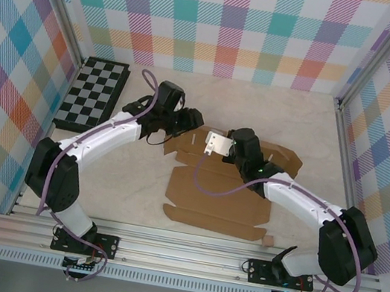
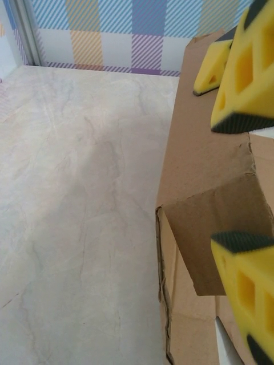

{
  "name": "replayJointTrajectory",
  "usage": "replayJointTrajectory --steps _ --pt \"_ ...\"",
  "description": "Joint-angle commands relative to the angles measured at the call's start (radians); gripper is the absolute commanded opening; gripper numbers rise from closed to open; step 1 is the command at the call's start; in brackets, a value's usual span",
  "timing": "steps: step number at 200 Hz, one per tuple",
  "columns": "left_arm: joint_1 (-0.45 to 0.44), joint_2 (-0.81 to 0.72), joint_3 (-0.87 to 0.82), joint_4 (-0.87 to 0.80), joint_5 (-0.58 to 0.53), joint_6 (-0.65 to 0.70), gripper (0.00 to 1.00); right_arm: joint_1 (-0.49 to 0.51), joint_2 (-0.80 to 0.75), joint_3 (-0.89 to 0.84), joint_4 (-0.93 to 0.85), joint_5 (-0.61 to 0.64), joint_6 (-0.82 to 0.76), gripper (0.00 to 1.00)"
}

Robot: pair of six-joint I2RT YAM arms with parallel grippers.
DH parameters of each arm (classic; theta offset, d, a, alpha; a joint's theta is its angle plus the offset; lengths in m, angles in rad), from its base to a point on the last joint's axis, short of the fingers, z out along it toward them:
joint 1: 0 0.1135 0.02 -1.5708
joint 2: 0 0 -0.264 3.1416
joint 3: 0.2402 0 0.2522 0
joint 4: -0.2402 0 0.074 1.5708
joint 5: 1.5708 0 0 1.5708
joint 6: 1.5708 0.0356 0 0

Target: Fold the paper box

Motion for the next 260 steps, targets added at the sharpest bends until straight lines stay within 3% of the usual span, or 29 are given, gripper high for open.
replayJointTrajectory --steps 1,90,124,155,175,191,208,231,244,260 --pt "-0.013 -0.014 -0.035 0.049 0.021 -0.026 0.43 0.016 -0.018 -0.021 0.046 0.018 0.013 0.0" --pt "-0.037 -0.038 -0.143 0.075 -0.051 -0.029 0.29 0.074 0.016 -0.146 0.273 0.145 -0.091 0.0" --pt "-0.034 -0.031 -0.105 0.033 -0.068 -0.007 0.34 0.074 0.05 -0.156 0.293 0.155 -0.116 0.0" --pt "-0.024 -0.091 -0.055 -0.069 -0.059 0.094 0.44 0.075 0.059 -0.168 0.305 0.159 -0.118 0.0" --pt "-0.01 -0.141 -0.063 -0.146 -0.034 0.155 0.44 0.075 0.061 -0.169 0.298 0.158 -0.12 0.0" --pt "-0.008 -0.198 -0.152 -0.12 0.007 0.194 0.41 0.075 0.06 -0.174 0.298 0.156 -0.12 0.0" --pt "-0.008 -0.292 -0.341 0.038 0.05 0.192 0.4 0.075 0.056 -0.173 0.296 0.156 -0.113 0.0" --pt "-0.006 -0.438 -0.561 0.2 -0.027 0.229 0.38 0.075 0.053 -0.17 0.286 0.152 -0.109 0.0" --pt "0.004 -0.472 -0.622 0.232 -0.083 0.254 0.37 0.075 0.053 -0.168 0.279 0.149 -0.106 0.0" --pt "0.031 -0.428 -0.628 0.275 -0.026 0.231 0.38 0.076 0.052 -0.167 0.273 0.148 -0.099 0.0"
